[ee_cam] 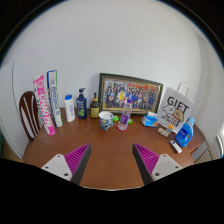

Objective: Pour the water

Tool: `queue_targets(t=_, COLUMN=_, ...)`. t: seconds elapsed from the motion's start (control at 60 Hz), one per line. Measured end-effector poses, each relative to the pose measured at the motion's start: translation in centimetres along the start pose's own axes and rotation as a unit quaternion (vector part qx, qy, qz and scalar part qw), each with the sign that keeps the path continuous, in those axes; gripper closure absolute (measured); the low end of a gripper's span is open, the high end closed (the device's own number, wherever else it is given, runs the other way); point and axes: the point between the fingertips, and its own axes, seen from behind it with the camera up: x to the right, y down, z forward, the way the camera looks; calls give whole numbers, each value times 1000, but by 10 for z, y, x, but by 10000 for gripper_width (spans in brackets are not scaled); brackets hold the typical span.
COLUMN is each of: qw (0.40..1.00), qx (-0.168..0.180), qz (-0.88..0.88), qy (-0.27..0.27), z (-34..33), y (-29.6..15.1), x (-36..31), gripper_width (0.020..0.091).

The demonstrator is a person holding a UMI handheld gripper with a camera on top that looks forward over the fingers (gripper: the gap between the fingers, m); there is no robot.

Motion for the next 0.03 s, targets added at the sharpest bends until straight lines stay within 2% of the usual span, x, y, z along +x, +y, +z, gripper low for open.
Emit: queue_targets(t=0.033, qw=1000, qx=1, qz=-1, qy=1, z=0, y=-2, x=-1, gripper_width=252)
